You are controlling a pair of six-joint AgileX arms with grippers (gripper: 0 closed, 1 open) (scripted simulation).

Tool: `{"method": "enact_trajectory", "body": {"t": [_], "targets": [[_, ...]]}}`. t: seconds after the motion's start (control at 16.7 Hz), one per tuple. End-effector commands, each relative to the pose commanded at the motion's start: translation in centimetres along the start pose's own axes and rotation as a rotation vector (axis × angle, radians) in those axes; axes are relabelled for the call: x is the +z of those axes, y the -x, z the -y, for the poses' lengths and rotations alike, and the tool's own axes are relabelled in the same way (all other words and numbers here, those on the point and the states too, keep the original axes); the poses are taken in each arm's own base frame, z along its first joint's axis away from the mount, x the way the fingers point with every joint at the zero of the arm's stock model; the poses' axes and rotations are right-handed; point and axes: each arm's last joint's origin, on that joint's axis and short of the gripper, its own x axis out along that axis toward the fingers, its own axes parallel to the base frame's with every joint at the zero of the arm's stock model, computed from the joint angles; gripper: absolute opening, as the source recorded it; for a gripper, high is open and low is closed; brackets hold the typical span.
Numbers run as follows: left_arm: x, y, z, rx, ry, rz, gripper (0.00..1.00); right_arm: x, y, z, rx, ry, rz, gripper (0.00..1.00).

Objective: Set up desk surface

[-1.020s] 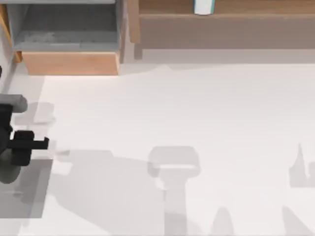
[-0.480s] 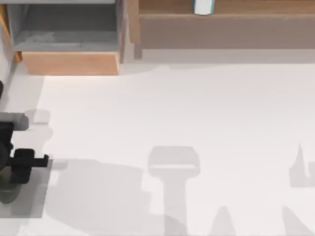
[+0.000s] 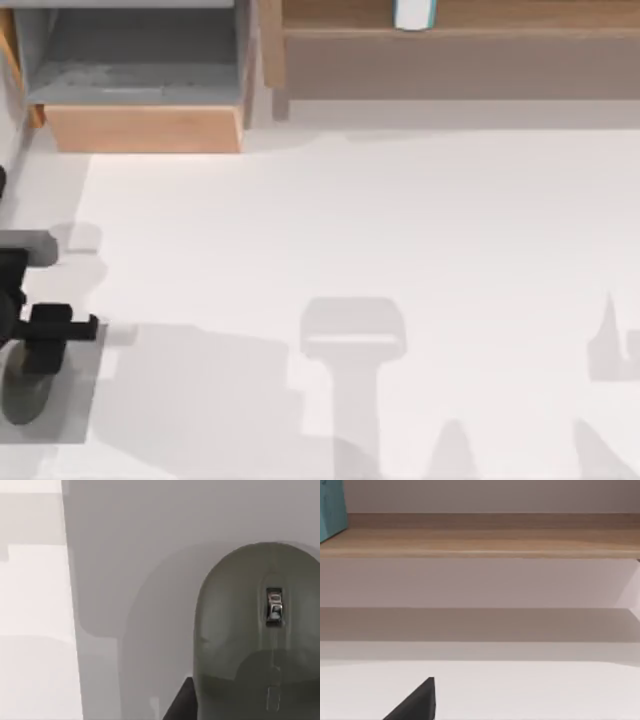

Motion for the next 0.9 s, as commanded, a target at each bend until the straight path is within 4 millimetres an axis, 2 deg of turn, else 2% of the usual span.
{"method": "enact_trajectory", "body": {"t": [0.24,0.9], "targets": [[0.00,0.00,0.00,0.000,0.000,0.000,0.98,0.00,0.00,0.00,0.000,0.000,0.000,1.00],[0.10,0.06,-0.10,-0.003,-0.001,0.012,1.00,0.00,0.00,0.00,0.000,0.000,0.000,1.00]]}}
